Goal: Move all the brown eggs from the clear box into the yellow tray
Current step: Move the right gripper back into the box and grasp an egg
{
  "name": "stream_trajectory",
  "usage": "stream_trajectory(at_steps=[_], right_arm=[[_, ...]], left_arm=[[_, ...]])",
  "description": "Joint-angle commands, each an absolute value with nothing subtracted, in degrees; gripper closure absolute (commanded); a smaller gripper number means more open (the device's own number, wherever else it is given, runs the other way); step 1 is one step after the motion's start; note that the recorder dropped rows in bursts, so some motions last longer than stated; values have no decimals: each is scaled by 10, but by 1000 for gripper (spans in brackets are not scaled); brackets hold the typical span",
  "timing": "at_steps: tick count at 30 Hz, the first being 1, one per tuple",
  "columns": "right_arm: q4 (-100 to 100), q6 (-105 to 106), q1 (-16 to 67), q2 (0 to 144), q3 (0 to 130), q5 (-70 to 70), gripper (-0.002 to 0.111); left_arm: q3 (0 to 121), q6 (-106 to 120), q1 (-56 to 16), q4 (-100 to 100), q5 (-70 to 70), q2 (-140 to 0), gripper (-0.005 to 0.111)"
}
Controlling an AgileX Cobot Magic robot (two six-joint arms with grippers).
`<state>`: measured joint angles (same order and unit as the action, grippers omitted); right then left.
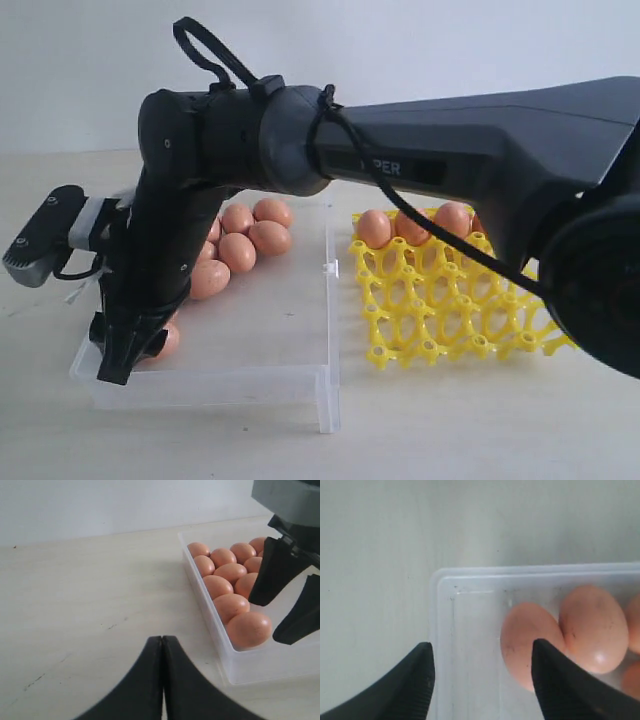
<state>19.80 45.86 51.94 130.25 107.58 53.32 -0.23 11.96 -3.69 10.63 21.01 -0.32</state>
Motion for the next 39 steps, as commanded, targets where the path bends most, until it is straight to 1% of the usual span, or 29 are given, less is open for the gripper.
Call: stream_trajectory(at_steps=[1,6,25,39], right_arm=[[175,498,523,1312,1090,506,52],[154,515,523,1319,1090,497,52],[174,524,533,1365,1090,466,52],[144,462,533,1379,1090,496,53]], left_arm=[[0,120,-39,108,205,0,107],[0,120,-39,108,205,0,107],[0,120,-39,108,205,0,107],[0,120,-39,108,205,0,107]])
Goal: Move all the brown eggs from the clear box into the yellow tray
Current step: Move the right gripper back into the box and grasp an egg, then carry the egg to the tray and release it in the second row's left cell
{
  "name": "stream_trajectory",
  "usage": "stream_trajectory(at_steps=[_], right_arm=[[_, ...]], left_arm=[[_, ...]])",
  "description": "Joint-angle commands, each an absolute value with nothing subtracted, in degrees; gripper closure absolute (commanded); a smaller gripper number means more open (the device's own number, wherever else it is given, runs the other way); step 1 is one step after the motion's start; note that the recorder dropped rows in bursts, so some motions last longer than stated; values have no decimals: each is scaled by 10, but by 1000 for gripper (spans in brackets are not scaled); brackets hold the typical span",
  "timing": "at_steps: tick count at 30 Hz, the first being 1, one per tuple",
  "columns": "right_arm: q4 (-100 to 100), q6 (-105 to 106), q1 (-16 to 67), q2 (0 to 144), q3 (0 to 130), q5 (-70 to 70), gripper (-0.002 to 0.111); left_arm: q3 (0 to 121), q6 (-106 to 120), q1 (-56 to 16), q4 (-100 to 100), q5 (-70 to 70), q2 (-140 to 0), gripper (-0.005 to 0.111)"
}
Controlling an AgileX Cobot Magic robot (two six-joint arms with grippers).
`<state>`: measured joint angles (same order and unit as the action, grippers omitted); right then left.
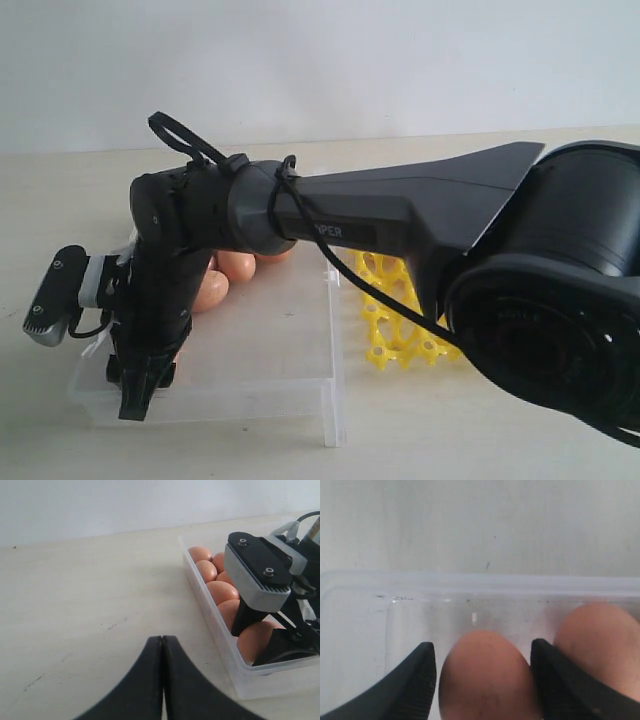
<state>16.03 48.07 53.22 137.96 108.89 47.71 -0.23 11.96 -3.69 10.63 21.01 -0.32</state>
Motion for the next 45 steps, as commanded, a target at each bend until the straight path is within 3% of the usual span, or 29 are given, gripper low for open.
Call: stream_trajectory(at_steps=[1,8,10,13,34,38,45], right_arm=[[141,458,533,1379,1090,497,53],[145,458,533,1379,1090,496,60],[146,458,533,1379,1090,496,74],[146,460,533,1379,1090,495,108],[161,371,521,1227,1076,310,108],[161,363,498,1167,1000,243,108],[223,357,442,1038,742,40,108]], left_arm=[[0,120,-39,108,205,0,107],[0,120,-39,108,205,0,107],[0,120,-39,108,205,0,107],[0,120,-39,108,205,0,107],[0,120,-39,108,205,0,107],[0,120,-39,108,205,0,107],[0,120,-39,108,205,0,107]])
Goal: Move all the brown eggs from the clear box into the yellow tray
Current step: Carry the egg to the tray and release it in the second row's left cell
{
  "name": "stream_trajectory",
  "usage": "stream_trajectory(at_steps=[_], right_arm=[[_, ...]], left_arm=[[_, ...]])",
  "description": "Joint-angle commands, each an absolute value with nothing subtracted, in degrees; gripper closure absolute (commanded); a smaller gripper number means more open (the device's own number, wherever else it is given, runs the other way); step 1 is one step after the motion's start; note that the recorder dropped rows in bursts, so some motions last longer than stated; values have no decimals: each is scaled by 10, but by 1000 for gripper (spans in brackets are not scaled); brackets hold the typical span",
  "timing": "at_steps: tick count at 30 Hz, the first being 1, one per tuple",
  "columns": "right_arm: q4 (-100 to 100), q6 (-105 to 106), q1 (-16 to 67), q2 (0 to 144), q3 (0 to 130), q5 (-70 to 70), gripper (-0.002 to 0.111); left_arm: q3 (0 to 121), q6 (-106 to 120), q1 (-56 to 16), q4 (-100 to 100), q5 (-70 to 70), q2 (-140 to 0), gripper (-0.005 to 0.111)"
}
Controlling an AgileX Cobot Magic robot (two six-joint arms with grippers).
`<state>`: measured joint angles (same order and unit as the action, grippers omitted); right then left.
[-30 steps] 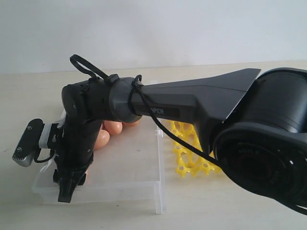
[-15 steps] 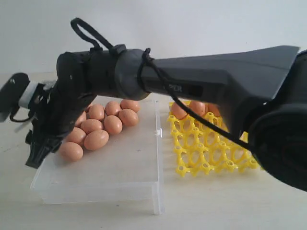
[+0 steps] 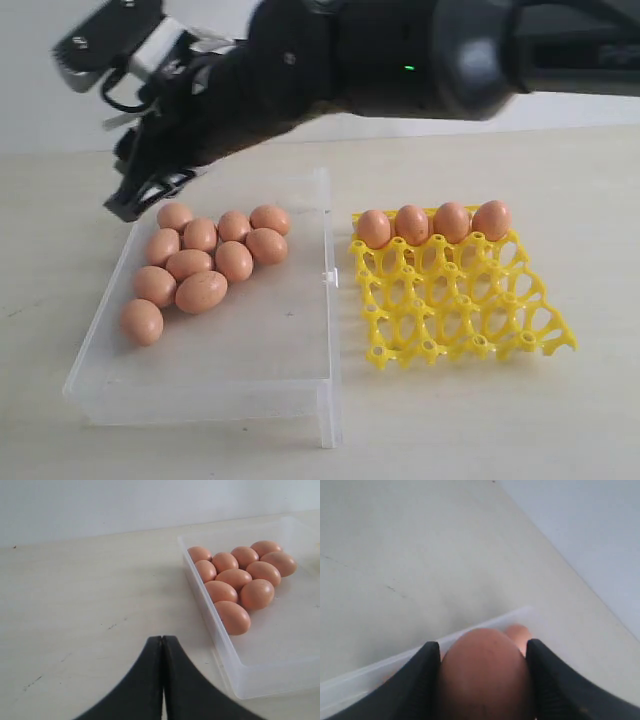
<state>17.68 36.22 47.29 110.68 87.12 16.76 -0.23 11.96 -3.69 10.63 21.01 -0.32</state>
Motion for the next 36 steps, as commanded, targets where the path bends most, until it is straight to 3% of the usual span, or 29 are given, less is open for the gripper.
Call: stream_trajectory(at_steps=[1,10,36], right_arm=[[242,357,434,1020,703,0,108],[256,154,333,977,528,-112,108],[230,49,301,1083,525,-127,108]], left_arm=[[0,120,-39,108,205,0,107],[0,120,-39,108,205,0,107],[0,120,-39,108,205,0,107]])
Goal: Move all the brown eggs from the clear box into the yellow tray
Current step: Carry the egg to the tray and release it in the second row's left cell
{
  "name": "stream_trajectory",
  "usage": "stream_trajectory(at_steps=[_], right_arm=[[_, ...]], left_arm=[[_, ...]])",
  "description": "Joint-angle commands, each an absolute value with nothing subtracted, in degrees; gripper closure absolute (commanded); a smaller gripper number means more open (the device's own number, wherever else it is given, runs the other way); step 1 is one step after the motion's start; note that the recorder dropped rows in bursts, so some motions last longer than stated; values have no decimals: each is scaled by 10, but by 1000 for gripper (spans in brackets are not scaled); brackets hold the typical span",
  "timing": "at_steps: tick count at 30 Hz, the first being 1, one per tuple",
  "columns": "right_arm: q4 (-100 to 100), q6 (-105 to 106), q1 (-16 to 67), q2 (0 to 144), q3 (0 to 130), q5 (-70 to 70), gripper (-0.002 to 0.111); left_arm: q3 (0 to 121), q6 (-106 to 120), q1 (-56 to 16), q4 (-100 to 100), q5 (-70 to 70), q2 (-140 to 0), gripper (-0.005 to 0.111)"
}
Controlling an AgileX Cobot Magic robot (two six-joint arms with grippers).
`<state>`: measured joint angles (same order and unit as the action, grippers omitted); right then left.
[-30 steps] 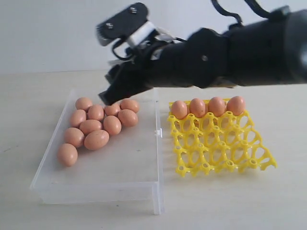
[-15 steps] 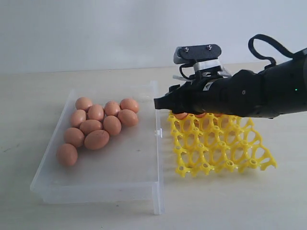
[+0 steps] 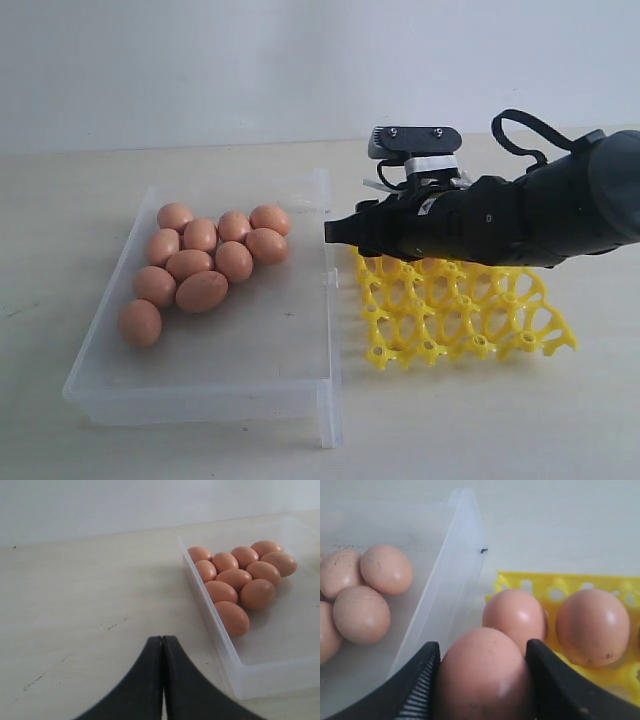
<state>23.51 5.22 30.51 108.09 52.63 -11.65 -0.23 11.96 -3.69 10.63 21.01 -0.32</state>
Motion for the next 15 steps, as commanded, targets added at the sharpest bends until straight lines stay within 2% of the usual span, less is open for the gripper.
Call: stream_trajectory(at_steps=[1,15], right_arm=[[229,50,301,1083,525,-127,108],[229,49,301,1102,525,-158,108]], left_arm=[[0,120,-39,108,205,0,107],[0,120,-39,108,205,0,107]])
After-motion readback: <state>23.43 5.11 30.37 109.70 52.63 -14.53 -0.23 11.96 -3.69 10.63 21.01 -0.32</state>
